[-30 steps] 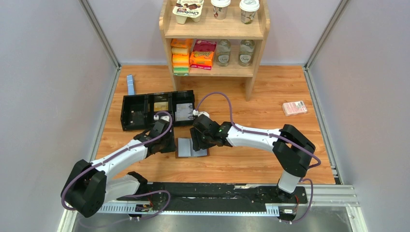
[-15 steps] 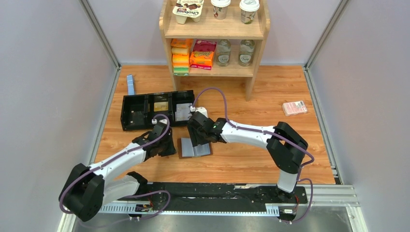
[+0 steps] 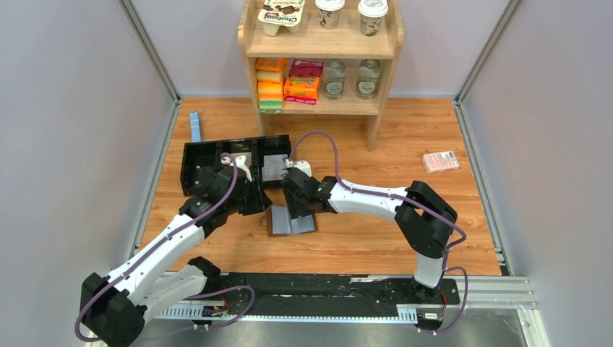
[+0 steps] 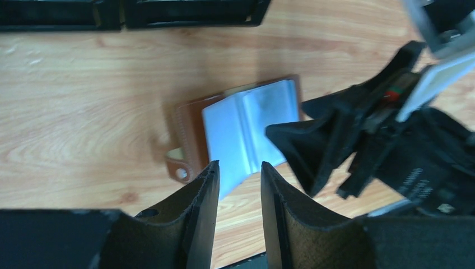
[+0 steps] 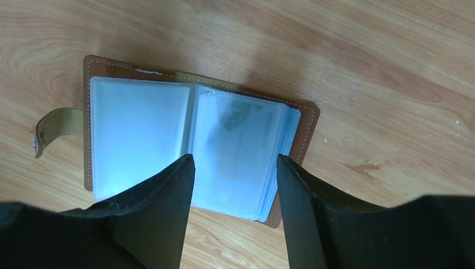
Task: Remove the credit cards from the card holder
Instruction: Remove the credit card from the card holder.
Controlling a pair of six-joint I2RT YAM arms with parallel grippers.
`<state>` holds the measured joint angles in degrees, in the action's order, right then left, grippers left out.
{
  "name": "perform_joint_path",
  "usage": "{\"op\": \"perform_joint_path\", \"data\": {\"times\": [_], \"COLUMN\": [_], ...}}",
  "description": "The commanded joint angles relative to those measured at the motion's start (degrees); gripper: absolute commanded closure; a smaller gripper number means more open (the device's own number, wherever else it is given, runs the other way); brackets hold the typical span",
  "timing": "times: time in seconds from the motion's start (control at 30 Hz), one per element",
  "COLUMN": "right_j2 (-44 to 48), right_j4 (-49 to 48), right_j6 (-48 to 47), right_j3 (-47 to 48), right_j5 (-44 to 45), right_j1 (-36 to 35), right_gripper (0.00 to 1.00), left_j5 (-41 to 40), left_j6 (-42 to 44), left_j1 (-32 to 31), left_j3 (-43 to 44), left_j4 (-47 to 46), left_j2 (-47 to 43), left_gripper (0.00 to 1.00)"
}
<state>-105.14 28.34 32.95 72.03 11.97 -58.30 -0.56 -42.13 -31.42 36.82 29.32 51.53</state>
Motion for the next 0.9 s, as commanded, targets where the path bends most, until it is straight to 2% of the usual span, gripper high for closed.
{"op": "perform_joint_path", "data": {"times": [0.0, 0.27, 0.5, 0.87], "right_j2": [1.43, 1.61, 1.00, -0.32], "right_j4": [-1.27, -3.02, -3.64, -4.08], "right_j6": [-0.08, 0.89, 0.71, -0.61], "right_j3": [-0.66, -2.24, -2.51, -1.37], "right_j5": [1.74, -0.36, -0.63, -2.74], "right_j1": [0.38, 1.00, 1.00, 1.09], "right_gripper": [0.43, 0.46, 0.46, 0.46], "left_j5": [6.53, 9.96, 4.87, 3.72], "left_j6": [0.12, -0.15, 1.00, 1.79], "left_j1": [-0.22, -0.13, -0.13, -0.13], "left_j3": [3.70, 1.68, -2.71, -6.32], "left_j4": [-3.65, -11.47, -12.71, -12.80], "left_j2": [3.49, 13.68, 19.13, 23.53], "left_gripper": [0.59, 0.71, 0.78, 0.82]}}
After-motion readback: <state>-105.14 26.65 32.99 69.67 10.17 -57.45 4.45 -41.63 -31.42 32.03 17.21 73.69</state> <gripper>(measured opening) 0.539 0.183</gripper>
